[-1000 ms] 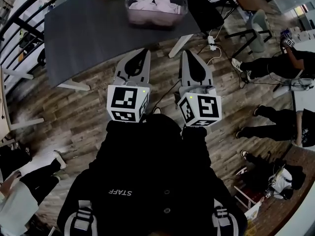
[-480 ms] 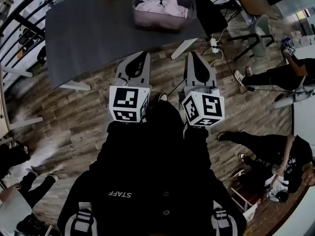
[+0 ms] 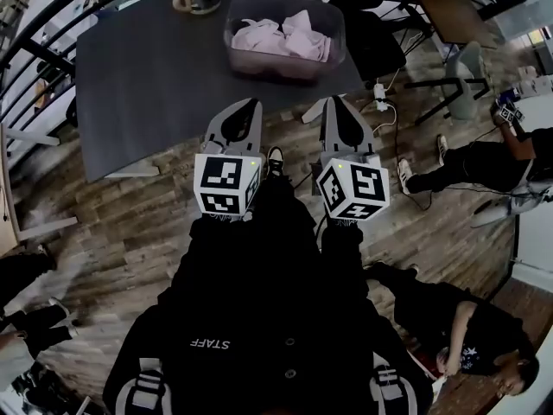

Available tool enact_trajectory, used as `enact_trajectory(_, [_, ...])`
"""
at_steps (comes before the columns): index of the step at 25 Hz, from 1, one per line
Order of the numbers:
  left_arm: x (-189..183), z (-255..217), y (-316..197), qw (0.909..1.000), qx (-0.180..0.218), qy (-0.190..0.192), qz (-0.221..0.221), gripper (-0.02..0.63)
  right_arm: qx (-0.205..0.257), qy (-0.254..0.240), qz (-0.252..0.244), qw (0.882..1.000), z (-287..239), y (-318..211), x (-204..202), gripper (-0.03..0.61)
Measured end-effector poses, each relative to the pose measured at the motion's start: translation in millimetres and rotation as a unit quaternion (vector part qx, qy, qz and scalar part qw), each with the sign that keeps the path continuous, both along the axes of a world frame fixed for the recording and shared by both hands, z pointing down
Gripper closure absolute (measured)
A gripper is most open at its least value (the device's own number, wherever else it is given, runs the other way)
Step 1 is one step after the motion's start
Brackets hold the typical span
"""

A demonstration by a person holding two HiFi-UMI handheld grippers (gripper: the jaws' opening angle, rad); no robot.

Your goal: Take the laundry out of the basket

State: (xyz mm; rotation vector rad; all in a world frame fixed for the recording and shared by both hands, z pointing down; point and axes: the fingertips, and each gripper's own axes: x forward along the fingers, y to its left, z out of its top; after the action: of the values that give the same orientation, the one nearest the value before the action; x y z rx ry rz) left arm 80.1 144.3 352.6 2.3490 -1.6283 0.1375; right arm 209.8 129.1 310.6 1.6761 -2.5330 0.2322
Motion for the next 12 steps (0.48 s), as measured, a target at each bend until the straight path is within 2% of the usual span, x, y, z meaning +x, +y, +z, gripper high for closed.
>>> enact_trajectory(8, [18, -2, -127, 0.9996, -0.016, -0.008, -0.022, 0.612, -0.017, 0.0, -0.037, 0.999, 3, -131, 15, 0.565])
enact_trajectory(12, [19, 7, -182, 0.9983, -0.039, -0.009, -0.043, 0.614, -0.029, 0.0, -0.055, 0.998, 9, -186, 22, 0.565])
